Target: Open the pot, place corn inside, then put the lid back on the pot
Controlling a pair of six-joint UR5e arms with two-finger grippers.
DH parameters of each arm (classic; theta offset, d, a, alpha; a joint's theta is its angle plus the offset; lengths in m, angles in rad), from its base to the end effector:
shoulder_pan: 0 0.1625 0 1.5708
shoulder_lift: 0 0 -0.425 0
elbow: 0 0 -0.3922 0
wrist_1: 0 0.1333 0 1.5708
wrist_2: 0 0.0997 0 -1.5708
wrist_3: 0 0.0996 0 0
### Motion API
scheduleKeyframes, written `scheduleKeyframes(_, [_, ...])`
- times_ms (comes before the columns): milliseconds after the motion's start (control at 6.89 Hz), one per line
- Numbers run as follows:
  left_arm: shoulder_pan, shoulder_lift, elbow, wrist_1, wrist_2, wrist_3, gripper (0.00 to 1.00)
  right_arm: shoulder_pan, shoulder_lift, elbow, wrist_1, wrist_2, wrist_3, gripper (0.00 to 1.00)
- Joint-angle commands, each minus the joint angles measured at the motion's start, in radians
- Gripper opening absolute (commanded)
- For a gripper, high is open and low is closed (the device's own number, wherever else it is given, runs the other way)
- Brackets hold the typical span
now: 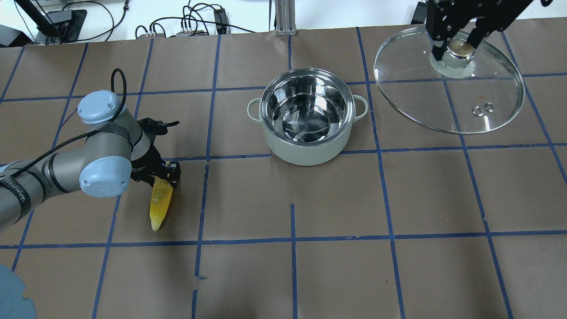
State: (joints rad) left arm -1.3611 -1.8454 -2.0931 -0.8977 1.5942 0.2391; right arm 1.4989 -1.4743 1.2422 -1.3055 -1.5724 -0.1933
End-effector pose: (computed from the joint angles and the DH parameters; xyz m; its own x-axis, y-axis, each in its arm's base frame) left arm -0.0290 -0.4928 0.1800 -0.9995 0.0304 0.0067 0.0310 0.9916 0.1255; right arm 0.0955 -0.5272 0.5729 -0.9926 -0.1210 -0.0048 -0.1211 0.9921 0.0329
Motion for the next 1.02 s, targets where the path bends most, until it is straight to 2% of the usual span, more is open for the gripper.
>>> scheduleKeyframes(0, [-0.004, 0.012, 0.014, -0.009, 0.001, -0.007, 0.22, -0.008, -0.06, 0.103, -0.101, -0.008, 0.012, 0.06])
scheduleKeyframes(145, [-0.025, 0.031, 0.056, -0.054, -0.008, -0.067, 0.22, -0.003, -0.082, 0.123, -0.11, -0.002, 0.018, 0.06])
scheduleKeyframes(290, [-0.059, 0.047, 0.144, -0.138, -0.011, -0.093, 0.22, -0.003, -0.095, 0.138, -0.118, 0.002, 0.035, 0.06])
scheduleKeyframes(435, [-0.109, 0.045, 0.263, -0.262, -0.067, -0.13, 0.22, -0.003, -0.098, 0.143, -0.12, 0.002, 0.046, 0.06])
scheduleKeyframes(581, [-0.162, 0.034, 0.375, -0.335, -0.115, -0.208, 0.22, -0.003, -0.098, 0.145, -0.121, 0.0, 0.051, 0.06])
scheduleKeyframes(871, [-0.3, -0.009, 0.543, -0.345, -0.154, -0.291, 0.24, -0.003, -0.097, 0.146, -0.126, -0.001, 0.051, 0.06])
